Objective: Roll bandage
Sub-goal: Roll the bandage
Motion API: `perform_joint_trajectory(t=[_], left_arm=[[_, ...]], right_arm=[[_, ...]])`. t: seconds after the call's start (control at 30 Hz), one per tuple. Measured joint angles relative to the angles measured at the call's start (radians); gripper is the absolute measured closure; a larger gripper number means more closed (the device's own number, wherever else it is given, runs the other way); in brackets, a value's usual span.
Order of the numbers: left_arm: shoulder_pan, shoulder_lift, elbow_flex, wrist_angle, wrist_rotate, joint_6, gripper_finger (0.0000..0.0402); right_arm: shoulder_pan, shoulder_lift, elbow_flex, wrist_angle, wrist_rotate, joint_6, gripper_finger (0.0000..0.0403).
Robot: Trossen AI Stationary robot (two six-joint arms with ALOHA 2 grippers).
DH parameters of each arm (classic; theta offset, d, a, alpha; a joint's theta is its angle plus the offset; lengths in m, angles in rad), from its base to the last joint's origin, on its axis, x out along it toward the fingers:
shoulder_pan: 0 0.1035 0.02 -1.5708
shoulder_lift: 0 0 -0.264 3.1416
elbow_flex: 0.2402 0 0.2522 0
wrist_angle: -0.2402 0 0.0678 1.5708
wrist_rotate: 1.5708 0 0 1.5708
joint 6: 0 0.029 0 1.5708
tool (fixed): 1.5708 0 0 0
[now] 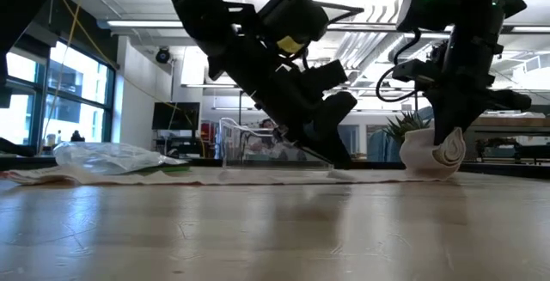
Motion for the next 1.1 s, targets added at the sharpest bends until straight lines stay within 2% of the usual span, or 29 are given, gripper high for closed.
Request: perform_joint_trajectory(t=[0.23,0.43,0.57,0.77,0.9,1.1], left_arm=[[-0.028,0.03,-0.001,0.002,-0.011,-0.048,0.0401],[-0.048,0.029,0.001,-0.027,-0.14,-0.054,0.0402],[-0.046,0.034,0.003,-0.06,-0.035,-0.04,0.0401],[-0.093,0.037,0.004,-0.085,-0.012,-0.064,0.0402],[-0.124,0.039,0.003,-0.084,-0.009,-0.05,0.0402],[-0.128,0.037,0.002,-0.092,0.007,-0.035,0.0402]], right_arm=[[-0.009,0.0,0.0,0.0,-0.008,0.003,0.0398],[0.005,0.0,0.0,0.008,-0.022,-0.008,0.04],[0.006,0.0,0.0,0.006,-0.026,-0.005,0.04],[0.02,0.0,0.0,-0.001,-0.03,0.019,0.04],[0.083,0.0,0.0,-0.002,-0.034,0.08,0.04],[0.236,0.0,0.0,0.01,-0.016,0.259,0.04]])
